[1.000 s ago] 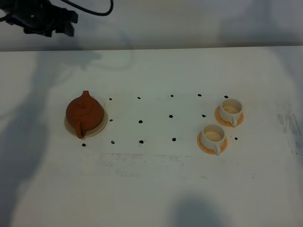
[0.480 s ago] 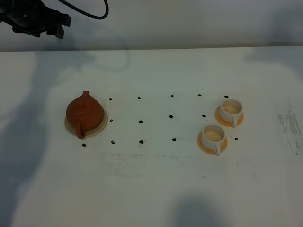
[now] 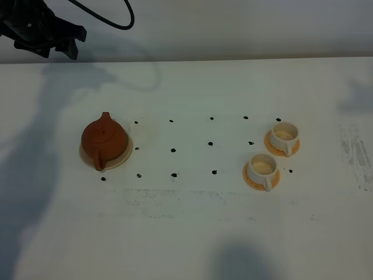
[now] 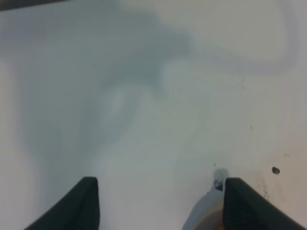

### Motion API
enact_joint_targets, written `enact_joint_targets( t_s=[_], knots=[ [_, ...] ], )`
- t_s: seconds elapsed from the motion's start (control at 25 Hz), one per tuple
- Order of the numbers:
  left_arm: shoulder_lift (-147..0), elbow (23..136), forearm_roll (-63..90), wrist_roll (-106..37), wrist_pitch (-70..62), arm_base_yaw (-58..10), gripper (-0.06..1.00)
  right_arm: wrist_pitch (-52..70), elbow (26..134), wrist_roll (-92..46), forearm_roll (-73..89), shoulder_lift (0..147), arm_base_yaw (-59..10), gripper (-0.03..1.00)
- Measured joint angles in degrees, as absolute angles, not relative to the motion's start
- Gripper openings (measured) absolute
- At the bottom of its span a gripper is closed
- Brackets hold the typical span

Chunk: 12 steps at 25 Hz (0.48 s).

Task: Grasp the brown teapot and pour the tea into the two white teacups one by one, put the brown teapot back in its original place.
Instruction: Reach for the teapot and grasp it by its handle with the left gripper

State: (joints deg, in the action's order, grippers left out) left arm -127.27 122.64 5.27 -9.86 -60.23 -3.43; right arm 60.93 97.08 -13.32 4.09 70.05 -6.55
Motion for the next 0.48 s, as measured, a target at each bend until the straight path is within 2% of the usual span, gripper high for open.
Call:
enact_joint_targets(
  t_s=[0.28,0.48],
  knots=[
    [-124.9,122.6,5.8,-10.8,-60.7,-4.9,0.53,62.4,95.3,-13.4,3.3,59.2,-6.5,0.48],
    [-124.2,122.6,5.3,-10.9,-61.4,-6.5,0.52,60.0,87.3,-13.4,1.2,48.8,-6.5,0.48]
  ],
)
